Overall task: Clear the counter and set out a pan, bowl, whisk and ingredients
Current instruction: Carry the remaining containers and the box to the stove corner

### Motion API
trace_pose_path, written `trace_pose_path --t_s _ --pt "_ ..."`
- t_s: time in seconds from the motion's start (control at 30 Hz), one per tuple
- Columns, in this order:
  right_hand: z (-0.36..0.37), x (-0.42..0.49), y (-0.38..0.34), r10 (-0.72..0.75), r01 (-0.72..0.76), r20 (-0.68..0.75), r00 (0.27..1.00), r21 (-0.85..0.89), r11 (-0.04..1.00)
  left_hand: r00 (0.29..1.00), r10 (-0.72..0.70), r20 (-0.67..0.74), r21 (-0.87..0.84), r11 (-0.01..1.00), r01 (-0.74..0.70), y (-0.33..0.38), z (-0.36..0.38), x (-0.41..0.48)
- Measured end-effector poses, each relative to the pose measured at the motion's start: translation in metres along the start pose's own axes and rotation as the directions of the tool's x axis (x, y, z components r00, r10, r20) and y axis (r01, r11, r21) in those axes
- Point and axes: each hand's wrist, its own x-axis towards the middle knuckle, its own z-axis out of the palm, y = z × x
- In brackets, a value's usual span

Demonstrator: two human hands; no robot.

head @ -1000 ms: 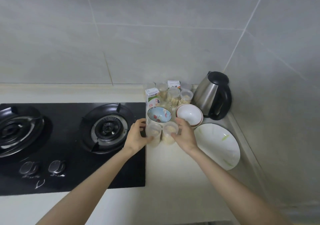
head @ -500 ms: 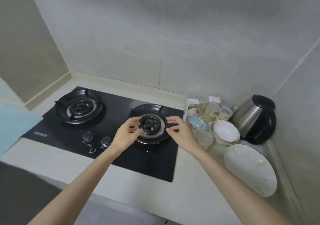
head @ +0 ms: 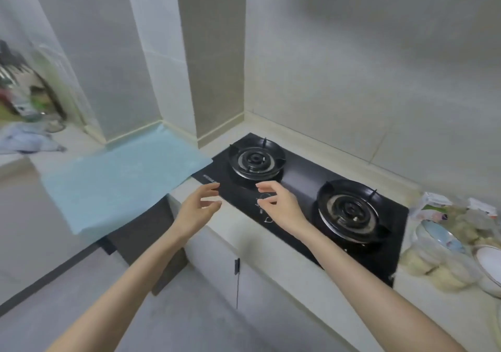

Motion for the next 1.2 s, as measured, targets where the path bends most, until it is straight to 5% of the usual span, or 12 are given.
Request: trace_pose_path --t_s 0.4,0.77,1.2 --pt "0.25 0.032 -0.161 -0.206 0.198 0.377 0.903 0.06 0.978 0.889 -0.201 -0.412 -0.121 0.979 0.165 -0.102 -0.245 -0.093" --pt "0.469 0.045 -0.28 -0.373 0.392 0.669 0.643 0.131 0.911 0.592 -0.371 -0.716 -0.241 0.926 0.29 -0.196 -0.417 -0.178" --pt "0.717 0.081 -0.429 -0.463 0.486 0.832 0.305 0.282 0.827 0.282 -0.442 -0.851 -0.326 0.868 0.376 -0.275 -0.616 -0.218"
